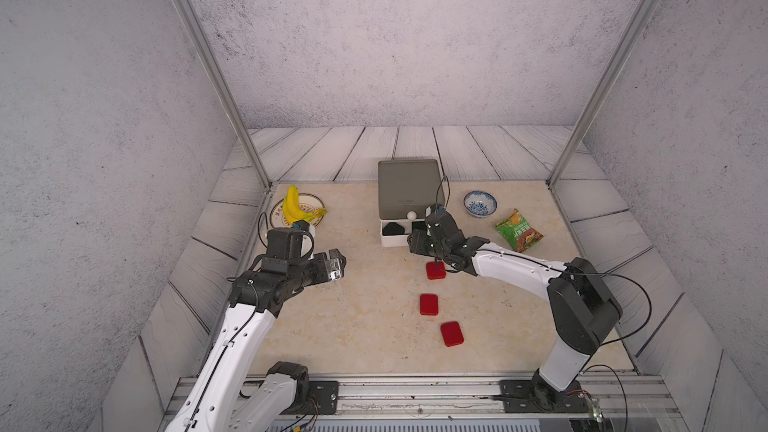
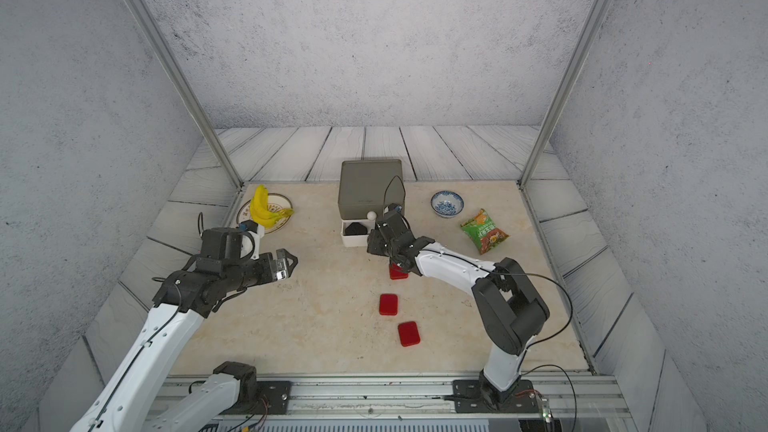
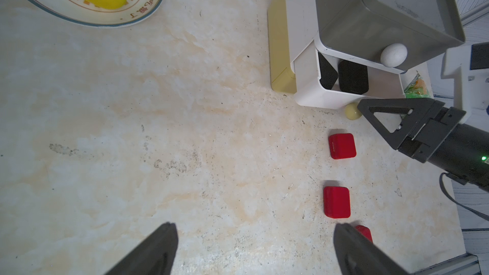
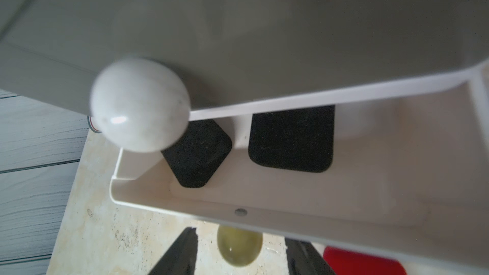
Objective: Place the brooch boxes into the drawer by color
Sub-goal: Close the drawer in the storage box.
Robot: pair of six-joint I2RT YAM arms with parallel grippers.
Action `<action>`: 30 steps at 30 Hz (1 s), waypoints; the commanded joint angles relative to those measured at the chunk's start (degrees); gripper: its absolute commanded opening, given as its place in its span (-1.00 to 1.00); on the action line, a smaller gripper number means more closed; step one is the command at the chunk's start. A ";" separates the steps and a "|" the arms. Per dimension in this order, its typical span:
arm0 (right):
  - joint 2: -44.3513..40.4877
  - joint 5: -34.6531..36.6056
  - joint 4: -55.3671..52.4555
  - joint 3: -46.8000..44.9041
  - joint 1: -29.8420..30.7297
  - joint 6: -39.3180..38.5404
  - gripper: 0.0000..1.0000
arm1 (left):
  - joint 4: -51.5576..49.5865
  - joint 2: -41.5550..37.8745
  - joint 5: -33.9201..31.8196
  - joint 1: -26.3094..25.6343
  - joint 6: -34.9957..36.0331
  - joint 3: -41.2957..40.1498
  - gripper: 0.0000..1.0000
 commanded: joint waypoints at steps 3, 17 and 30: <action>-6.02 1.34 -0.30 -2.80 -0.20 -2.09 0.17 | -0.20 0.11 0.58 -0.07 0.50 1.23 0.96; -15.05 -4.04 2.68 -14.98 -6.54 -3.63 -1.00 | 1.11 1.47 2.18 -0.07 -0.64 1.88 0.96; 0.67 -7.78 11.59 -5.81 -8.45 -1.67 -1.00 | 1.88 0.47 1.86 -0.07 -1.50 0.20 0.96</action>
